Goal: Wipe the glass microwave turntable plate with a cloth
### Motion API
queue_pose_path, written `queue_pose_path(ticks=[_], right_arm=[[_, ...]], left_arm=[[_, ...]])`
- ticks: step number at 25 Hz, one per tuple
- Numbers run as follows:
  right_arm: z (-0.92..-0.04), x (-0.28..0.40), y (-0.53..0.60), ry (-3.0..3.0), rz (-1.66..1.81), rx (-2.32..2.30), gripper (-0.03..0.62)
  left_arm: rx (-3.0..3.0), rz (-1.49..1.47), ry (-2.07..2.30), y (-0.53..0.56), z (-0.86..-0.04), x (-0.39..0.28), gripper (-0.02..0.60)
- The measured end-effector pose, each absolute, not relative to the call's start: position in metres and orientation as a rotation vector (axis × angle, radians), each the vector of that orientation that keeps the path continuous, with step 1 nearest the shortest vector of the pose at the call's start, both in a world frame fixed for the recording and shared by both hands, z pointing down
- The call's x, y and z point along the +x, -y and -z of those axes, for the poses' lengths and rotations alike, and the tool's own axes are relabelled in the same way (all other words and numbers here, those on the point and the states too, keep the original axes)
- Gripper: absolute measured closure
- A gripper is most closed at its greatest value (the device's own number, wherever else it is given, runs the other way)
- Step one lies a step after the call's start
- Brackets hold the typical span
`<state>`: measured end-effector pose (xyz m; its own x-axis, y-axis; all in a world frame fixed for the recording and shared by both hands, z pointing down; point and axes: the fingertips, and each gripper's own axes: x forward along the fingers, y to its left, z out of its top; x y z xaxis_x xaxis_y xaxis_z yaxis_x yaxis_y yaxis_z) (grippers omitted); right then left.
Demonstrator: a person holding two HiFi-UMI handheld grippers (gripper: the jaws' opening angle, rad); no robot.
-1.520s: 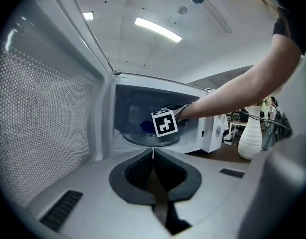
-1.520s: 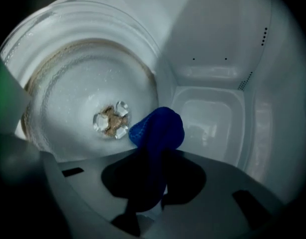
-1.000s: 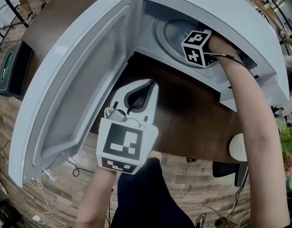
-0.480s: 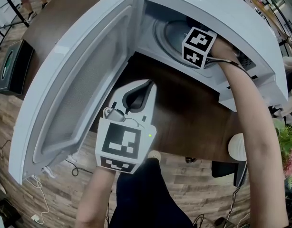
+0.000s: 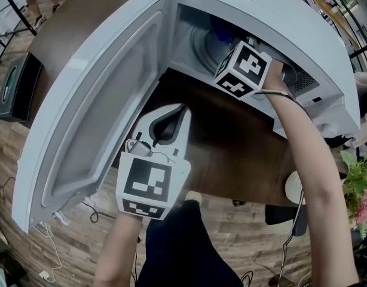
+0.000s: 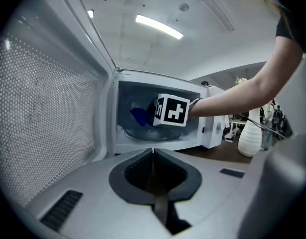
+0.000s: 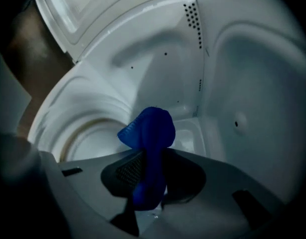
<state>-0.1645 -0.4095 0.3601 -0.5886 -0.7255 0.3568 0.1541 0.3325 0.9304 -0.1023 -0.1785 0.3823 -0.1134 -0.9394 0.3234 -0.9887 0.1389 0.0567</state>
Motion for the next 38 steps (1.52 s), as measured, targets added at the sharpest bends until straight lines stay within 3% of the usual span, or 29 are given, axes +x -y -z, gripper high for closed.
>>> queue_pose_path(ticks=[11,38], right_arm=[[-0.392,-0.188,0.343,1.815,1.418,0.218,0.513],[-0.410,-0.147,0.397,1.339,1.585,0.150,0.517]], left_arm=[[1.851,-0.239,2.150,0.178,-0.384,-0.108,0.569],[1.858,-0.254,2.125,0.179,-0.389,-0.109,0.569]])
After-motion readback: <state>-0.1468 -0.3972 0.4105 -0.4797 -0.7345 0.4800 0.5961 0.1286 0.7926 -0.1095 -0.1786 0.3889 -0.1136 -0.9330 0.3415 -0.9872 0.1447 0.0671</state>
